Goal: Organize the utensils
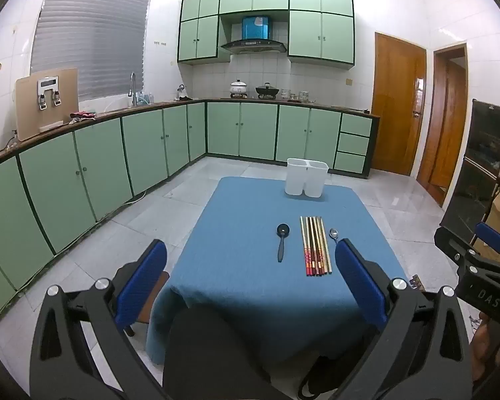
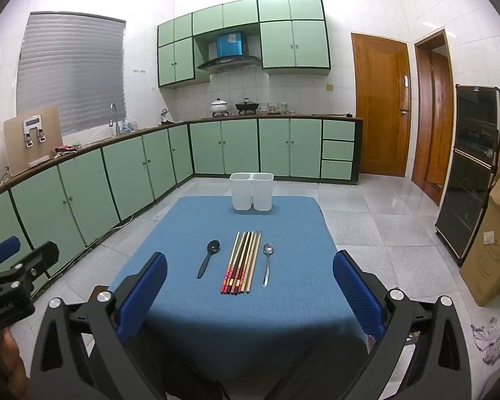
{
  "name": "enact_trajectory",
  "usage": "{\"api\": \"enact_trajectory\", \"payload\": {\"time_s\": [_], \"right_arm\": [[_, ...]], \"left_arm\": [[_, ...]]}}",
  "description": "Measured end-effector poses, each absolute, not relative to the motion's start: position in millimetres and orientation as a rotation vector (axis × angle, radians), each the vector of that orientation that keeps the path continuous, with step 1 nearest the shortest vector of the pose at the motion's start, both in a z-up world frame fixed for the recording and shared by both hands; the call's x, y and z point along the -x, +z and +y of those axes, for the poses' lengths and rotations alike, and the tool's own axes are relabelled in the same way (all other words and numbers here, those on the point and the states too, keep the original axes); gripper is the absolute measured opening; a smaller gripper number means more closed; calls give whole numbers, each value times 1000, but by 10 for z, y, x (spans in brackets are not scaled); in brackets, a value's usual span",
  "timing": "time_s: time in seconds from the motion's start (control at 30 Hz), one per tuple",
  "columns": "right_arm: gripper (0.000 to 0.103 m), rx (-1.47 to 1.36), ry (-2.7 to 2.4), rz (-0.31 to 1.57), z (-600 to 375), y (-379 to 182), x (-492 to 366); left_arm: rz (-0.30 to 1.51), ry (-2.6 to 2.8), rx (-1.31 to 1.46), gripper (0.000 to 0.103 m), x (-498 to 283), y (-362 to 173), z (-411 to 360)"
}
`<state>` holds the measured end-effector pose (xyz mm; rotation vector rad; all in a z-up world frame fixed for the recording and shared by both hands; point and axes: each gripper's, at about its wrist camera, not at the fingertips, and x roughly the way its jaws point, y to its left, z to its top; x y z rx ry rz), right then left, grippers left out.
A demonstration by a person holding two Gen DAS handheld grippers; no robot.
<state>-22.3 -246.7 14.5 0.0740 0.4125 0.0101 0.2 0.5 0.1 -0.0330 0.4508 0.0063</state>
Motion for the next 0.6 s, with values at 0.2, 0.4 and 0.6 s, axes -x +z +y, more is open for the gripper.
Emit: {"api": "enact_trajectory", "payload": {"time_s": [0.2,0.4,0.6], "right_arm": [[97,-75,11,411,-2475,150,224],[97,-71,12,408,-2476,147,224],[97,-71,13,407,-2462,200,221]], "left_arm": [[444,10,33,98,29,23,3],[440,11,31,98,72,41,13],[438,14,28,98,63,47,26]]}}
